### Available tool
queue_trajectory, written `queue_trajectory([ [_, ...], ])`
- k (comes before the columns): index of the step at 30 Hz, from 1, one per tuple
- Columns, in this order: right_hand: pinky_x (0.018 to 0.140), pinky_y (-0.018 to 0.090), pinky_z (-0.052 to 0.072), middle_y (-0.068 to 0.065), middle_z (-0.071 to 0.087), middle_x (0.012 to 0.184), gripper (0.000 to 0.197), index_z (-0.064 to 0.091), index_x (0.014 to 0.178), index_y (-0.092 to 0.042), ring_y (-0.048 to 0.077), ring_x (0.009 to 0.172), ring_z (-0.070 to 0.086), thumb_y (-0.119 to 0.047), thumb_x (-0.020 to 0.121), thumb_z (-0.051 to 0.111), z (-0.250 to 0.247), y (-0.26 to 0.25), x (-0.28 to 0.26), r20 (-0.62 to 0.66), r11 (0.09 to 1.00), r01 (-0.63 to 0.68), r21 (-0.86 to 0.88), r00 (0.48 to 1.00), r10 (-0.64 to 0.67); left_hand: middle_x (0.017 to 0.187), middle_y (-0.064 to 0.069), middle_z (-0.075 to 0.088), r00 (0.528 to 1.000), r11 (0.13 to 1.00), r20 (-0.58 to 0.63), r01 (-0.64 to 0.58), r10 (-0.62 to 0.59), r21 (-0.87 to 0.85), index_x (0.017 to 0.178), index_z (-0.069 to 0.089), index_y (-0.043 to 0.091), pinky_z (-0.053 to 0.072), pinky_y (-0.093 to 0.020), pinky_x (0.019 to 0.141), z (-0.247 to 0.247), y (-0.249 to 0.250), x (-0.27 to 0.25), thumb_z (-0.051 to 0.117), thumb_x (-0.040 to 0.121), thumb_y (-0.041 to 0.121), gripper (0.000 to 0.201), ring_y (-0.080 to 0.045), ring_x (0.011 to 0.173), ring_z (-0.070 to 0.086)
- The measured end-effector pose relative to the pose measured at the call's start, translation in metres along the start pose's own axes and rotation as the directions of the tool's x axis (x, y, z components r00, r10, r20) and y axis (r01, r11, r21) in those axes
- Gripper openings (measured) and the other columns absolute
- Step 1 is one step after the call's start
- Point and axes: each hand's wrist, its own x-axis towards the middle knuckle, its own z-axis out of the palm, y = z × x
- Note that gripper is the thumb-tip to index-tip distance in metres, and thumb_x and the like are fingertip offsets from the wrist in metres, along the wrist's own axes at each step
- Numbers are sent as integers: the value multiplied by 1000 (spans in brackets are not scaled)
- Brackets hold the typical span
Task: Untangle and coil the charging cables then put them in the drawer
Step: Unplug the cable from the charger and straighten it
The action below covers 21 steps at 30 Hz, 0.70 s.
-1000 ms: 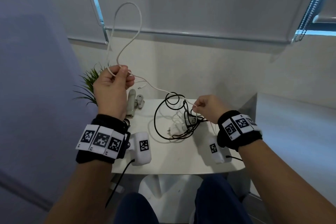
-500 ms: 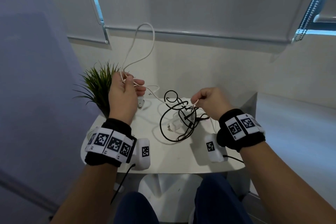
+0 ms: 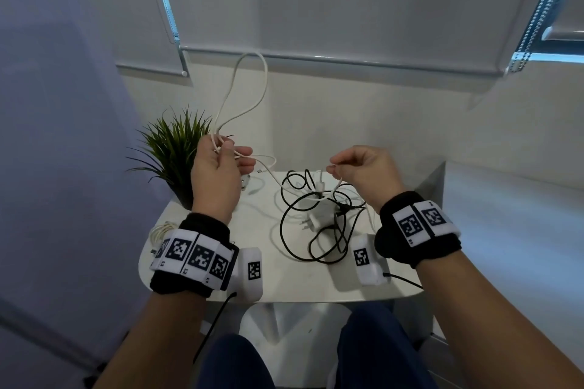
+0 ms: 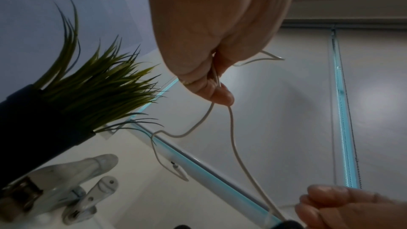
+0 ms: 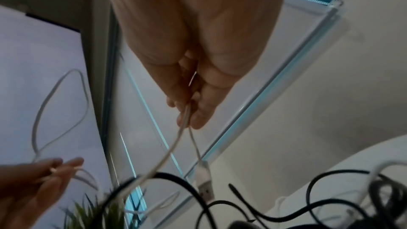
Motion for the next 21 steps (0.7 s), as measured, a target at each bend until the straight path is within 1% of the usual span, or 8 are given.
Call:
queue_trajectory([
  [3,74,31,53,5,66,69,24,67,72,-18,18,64,60,5,72,75,-1,-1,1,-41,1000,-2,21,999,3,84,-6,64,1000,999,-8,6,-6,-36,86,44,20,55,-25,66,-1,2,0,35,101,11,20,-15,65,62],
  [6,76,42,56,11,64,74,31,63,74,-21,21,61,63,9,78,61,-3,2,0,-17,990,-82,-112,997,81,86,-8,64,999,995,-24,25,-28,-93,86,44,18,55,-24,67,-2,3,1,36,102,12,19,-14,65,64],
  [10,76,48,58,1,61,63,21,65,73,-17,21,56,67,-1,81,52,-2,2,-13,-3,956,-199,-215,979,203,90,-10,65,998,987,-44,32,-39,-156,86,43,17,55,-25,69,-2,6,2,35,102,11,18,-14,68,66],
  [12,75,41,59,-4,65,54,21,66,64,-13,21,62,70,-8,79,54,0,-1,-20,52,941,-219,-258,970,239,92,-11,64,997,984,-66,20,-33,-176,87,43,17,56,-25,71,-2,9,3,35,102,12,17,-14,71,67],
  [14,64,26,52,-7,60,47,25,61,50,-14,18,61,63,-11,75,56,0,-4,-27,150,902,-181,-393,955,257,95,-13,64,996,980,-92,3,-22,-199,87,43,17,55,-27,74,-3,11,3,36,102,12,17,-17,75,67],
  [17,48,15,41,-1,66,61,20,69,65,-9,14,58,55,-12,81,58,0,-12,-36,194,829,-98,-551,951,241,96,-13,64,994,971,-109,-15,-11,-240,88,42,16,54,-27,75,-3,15,4,36,101,11,16,-19,78,67],
  [19,55,15,48,5,73,71,18,70,77,-5,14,62,64,-10,86,55,2,-12,-34,185,842,-124,-525,949,255,96,-11,64,995,967,-105,-24,-2,-253,88,42,15,54,-26,74,-3,18,4,36,101,10,15,-18,78,67],
  [21,68,26,57,10,73,68,20,69,76,-3,19,66,71,-9,88,54,7,-12,-35,207,859,-166,-484,932,296,95,-10,64,995,964,-96,-30,4,-264,89,41,15,54,-26,75,-3,21,4,36,101,11,14,-18,78,67],
])
